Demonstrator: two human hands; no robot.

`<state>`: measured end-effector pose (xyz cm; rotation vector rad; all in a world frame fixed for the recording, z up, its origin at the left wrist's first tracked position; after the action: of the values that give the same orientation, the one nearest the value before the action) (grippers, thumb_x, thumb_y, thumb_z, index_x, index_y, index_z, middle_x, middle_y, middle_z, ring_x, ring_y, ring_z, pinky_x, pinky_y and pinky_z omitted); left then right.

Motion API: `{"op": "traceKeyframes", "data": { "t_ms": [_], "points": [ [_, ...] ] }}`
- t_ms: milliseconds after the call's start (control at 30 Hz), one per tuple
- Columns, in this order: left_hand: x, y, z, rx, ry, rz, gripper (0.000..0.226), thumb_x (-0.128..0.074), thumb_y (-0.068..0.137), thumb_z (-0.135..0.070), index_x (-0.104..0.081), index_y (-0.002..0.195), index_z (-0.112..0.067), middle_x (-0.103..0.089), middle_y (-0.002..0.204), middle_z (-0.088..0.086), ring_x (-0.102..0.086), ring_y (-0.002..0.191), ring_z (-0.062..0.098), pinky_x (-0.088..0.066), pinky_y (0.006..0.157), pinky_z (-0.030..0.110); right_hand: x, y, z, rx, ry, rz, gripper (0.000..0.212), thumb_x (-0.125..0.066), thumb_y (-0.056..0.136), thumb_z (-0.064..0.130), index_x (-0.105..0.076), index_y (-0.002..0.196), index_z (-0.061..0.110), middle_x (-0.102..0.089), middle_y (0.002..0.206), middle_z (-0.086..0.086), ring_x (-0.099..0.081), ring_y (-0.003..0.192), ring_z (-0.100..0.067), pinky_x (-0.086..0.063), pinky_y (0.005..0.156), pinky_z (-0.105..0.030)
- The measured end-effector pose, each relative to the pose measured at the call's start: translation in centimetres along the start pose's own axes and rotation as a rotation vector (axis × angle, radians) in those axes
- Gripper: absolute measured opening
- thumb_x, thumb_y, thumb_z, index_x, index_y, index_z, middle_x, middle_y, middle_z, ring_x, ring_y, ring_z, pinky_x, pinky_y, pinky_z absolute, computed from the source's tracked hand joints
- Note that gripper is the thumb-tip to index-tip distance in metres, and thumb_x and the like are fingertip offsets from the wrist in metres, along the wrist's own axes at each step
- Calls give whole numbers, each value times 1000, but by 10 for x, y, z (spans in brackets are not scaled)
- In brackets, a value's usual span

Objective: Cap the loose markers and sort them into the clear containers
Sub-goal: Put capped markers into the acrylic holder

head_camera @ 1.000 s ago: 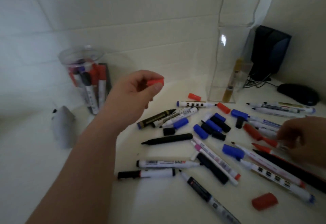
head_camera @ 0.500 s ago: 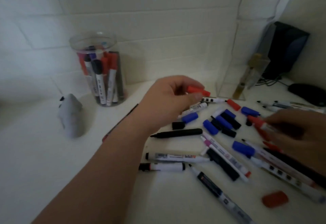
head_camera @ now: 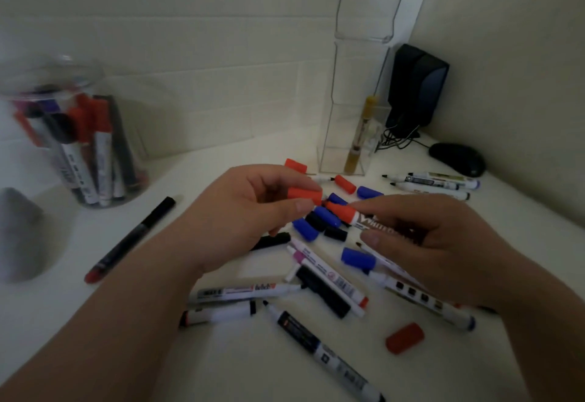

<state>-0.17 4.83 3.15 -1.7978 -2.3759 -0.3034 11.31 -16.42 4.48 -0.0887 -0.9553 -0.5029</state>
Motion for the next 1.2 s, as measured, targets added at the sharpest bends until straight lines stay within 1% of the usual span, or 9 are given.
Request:
{"op": "traceKeyframes", "data": {
  "t_ms": [133, 200, 300, 600, 733, 833, 1067, 1133, 1200],
  "points": [
    [-4, -1, -1, -3, 91, 21, 18, -72, 87, -14, -77, 98, -27, -72, 75, -6, -58, 60, 1, -47, 59, 13, -1, 2, 2, 62, -51, 28, 30, -55, 83, 50, -50, 103, 72, -59, 102, 41, -63, 88, 1, -52, 70, -15],
    [-4, -2, -2, -10, 101, 21, 16, -74, 84, -17, -78, 95, -28, -71, 72, -4, -57, 58, 3, -46, 57, 13, 1, 2, 3, 67, -64, 2, 29, -54, 82, 54, -51, 107, 70, -60, 106, 37, -62, 93, 1, -53, 77, -16],
    [-5, -3, -4, -23, 76, 19, 14, -74, 81, -21, -79, 91, -28, -69, 67, -3, -54, 56, 6, -46, 55, 15, 4, 0, 0, 76, -121, -34, 33, -56, 84, 52, -53, 115, 64, -63, 99, 32, -62, 93, 2, -53, 68, -21],
    [-18, -3, -2, -139, 24, 46, 15, -72, 79, -18, -77, 92, -21, -71, 65, -2, -62, 53, 7, -49, 57, 12, 0, 1, 1, 198, -273, -110, 37, -48, 91, 48, -53, 128, 47, -51, 79, 29, -54, 73, 2, -43, 54, -14],
    [-19, -2, 4, -198, 5, 16, 16, -74, 76, -21, -80, 89, -27, -74, 71, 3, -69, 57, 21, -57, 62, 21, -4, 1, -3, 207, -255, -141, 39, -47, 93, 49, -46, 131, 49, -53, 81, 32, -55, 77, 7, -49, 68, -13],
    [-17, -2, 6, -234, -6, 52, 17, -78, 78, -24, -80, 95, -24, -75, 77, 8, -70, 61, 29, -59, 63, 30, -4, -1, 0, 148, -82, -115, 27, -55, 91, 50, -54, 117, 60, -64, 86, 31, -62, 80, 1, -50, 78, -13],
    [-17, -2, 5, -250, 54, 81, 17, -72, 81, -26, -76, 97, -19, -73, 74, 5, -68, 61, 20, -54, 62, 25, -1, 3, 4, -123, 479, 113, 23, -62, 78, 47, -76, 96, 42, -62, 62, -1, -48, 47, -13, -43, 46, -18],
    [-22, 0, 3, -251, -80, 68, 10, -74, 85, -24, -73, 94, -19, -72, 74, 5, -67, 63, 17, -52, 63, 26, -6, 4, 9, -150, 734, 105, 20, -66, 84, 39, -77, 96, 28, -54, 57, -5, -39, 42, -13, -34, 40, -22],
    [-32, 2, 3, -200, -363, 54, 9, -71, 87, -24, -73, 92, -17, -71, 73, 3, -66, 66, 19, -52, 68, 35, -14, 4, 13, -140, 808, 10, 17, -63, 85, 35, -74, 92, 23, -55, 57, -9, -37, 40, -13, -32, 38, -23]
  ]
}}
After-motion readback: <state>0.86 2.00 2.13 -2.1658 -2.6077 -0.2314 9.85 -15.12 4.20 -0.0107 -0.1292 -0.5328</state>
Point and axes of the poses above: each hand's wrist, its own y-axis towards the middle knuckle, its own x-axis out of the back of the hand, z = x × y, the point moved 1 cm from there along y, towards the middle knuckle
